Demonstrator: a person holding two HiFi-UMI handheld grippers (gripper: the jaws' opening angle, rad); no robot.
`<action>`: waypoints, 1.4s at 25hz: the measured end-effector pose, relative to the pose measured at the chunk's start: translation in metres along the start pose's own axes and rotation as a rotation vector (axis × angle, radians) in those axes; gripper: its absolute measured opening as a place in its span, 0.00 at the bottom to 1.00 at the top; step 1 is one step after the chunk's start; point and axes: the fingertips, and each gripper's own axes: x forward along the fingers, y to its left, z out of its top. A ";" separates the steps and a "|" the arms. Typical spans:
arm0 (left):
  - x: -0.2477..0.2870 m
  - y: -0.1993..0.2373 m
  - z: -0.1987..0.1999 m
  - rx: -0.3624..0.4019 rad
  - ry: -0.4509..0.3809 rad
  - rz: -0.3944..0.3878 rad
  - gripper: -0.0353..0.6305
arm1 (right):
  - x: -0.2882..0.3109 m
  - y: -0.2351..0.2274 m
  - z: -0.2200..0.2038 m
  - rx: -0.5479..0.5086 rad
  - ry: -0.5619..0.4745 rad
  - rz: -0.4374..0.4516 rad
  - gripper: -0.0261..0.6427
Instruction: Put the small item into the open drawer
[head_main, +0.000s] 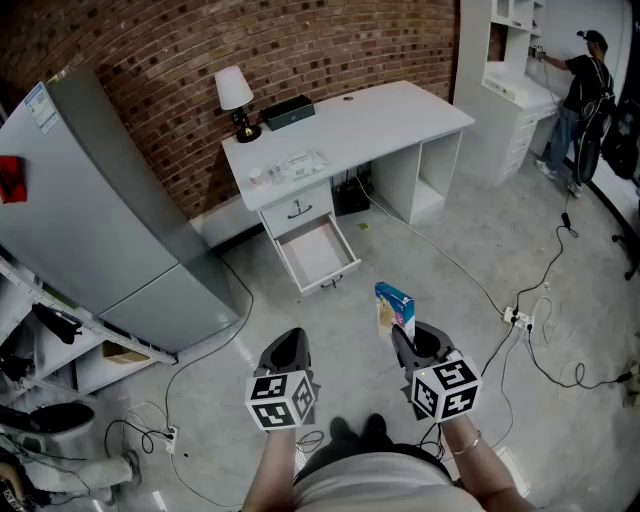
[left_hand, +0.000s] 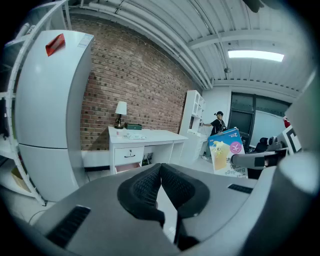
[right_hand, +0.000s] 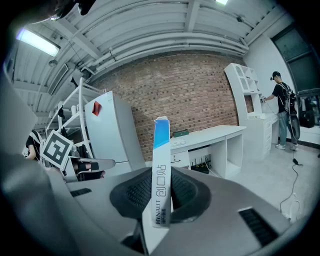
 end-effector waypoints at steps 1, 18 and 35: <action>-0.001 -0.002 0.000 0.000 -0.002 0.002 0.09 | -0.001 -0.001 -0.001 0.002 -0.001 0.004 0.15; -0.017 -0.017 -0.006 0.010 -0.014 0.060 0.09 | -0.021 -0.009 -0.006 0.035 -0.005 0.051 0.16; -0.032 -0.026 -0.009 0.014 -0.032 0.107 0.09 | -0.036 -0.019 -0.006 0.048 -0.011 0.063 0.16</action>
